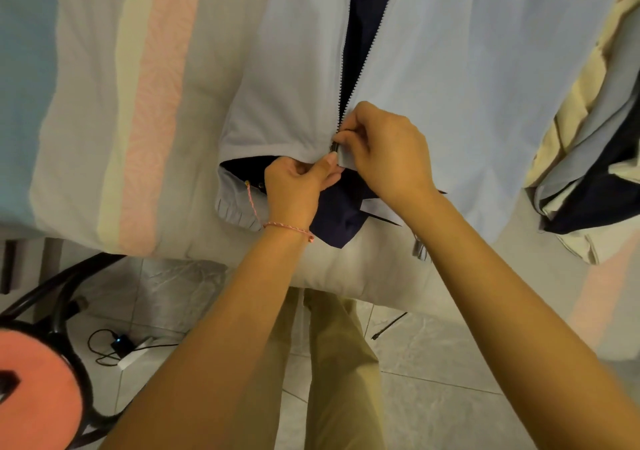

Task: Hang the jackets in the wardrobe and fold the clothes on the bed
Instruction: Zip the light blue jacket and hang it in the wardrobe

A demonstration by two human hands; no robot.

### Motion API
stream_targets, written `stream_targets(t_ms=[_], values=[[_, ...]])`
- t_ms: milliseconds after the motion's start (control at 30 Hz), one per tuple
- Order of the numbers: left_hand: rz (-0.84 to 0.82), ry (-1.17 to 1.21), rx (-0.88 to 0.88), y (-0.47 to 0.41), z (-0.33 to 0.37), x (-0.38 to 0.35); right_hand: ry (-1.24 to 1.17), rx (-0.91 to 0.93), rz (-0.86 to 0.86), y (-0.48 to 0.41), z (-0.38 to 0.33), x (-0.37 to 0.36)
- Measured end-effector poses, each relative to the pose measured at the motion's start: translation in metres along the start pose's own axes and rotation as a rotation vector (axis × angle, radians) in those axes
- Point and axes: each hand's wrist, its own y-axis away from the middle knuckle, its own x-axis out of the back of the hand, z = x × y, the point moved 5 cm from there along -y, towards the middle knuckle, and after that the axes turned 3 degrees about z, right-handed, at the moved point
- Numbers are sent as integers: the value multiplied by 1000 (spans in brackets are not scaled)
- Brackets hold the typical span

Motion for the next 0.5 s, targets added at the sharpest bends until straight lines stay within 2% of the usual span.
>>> stream_targets(t_ms=[133,233,367,500], values=[[-8,4,73,5,16,12,52,97,-32,-4,-18,10],[-43,21,125,17,32,20,36,145,9,3,-32,21],[-122,-41,54,54,67,37,-40,280,106,29,-66,52],[-132,-113,-29,104,106,63,-79,392,10,59,-107,85]])
